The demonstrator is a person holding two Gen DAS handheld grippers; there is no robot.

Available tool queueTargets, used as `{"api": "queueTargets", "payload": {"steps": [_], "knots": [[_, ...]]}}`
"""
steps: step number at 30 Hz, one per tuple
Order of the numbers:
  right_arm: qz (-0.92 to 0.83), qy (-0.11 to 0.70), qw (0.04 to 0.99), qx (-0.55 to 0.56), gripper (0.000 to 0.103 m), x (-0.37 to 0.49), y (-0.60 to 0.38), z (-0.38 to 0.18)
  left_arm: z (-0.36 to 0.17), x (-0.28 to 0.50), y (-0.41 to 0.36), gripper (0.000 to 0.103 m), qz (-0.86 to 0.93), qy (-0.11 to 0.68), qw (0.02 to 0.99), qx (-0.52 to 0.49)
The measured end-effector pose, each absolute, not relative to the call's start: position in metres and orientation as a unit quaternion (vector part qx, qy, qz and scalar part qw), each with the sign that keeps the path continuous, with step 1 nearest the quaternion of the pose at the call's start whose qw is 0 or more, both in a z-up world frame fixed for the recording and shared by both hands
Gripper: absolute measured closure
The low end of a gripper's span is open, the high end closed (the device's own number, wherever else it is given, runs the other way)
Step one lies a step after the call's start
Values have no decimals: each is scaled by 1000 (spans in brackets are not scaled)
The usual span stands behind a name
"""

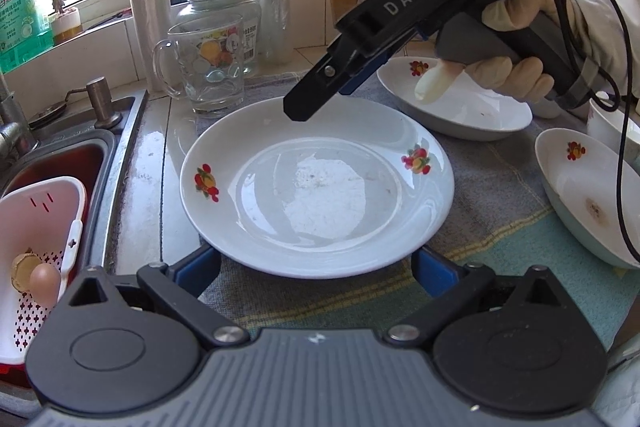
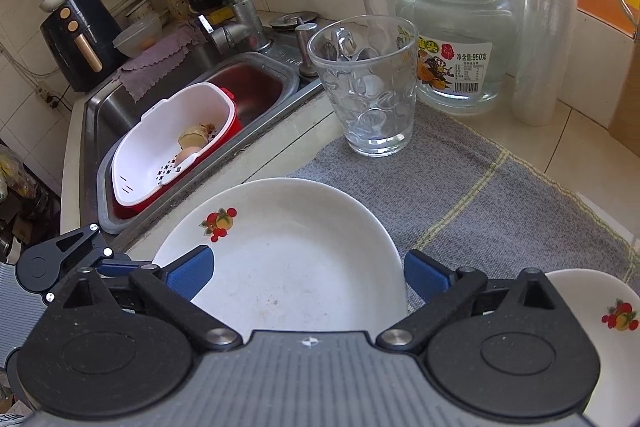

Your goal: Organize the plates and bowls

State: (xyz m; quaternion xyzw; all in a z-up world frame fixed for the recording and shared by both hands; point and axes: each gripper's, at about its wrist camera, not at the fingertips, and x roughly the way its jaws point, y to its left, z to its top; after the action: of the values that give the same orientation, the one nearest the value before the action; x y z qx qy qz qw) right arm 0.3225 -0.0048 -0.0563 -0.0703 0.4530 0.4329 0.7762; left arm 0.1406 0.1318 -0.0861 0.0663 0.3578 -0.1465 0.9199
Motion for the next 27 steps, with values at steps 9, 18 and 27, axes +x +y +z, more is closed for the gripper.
{"api": "queueTargets", "payload": {"steps": [9, 18, 27], "knots": [[427, 422, 793, -101, 0, 290, -11, -39, -74, 129, 127, 2, -123, 355, 924, 66], [418, 387, 814, -109, 0, 240, -34, -18, -56, 103, 115, 1, -105, 336, 934, 54], [394, 350, 842, -117, 0, 181, -73, -8, -41, 74, 97, 1, -82, 332, 939, 25]]}}
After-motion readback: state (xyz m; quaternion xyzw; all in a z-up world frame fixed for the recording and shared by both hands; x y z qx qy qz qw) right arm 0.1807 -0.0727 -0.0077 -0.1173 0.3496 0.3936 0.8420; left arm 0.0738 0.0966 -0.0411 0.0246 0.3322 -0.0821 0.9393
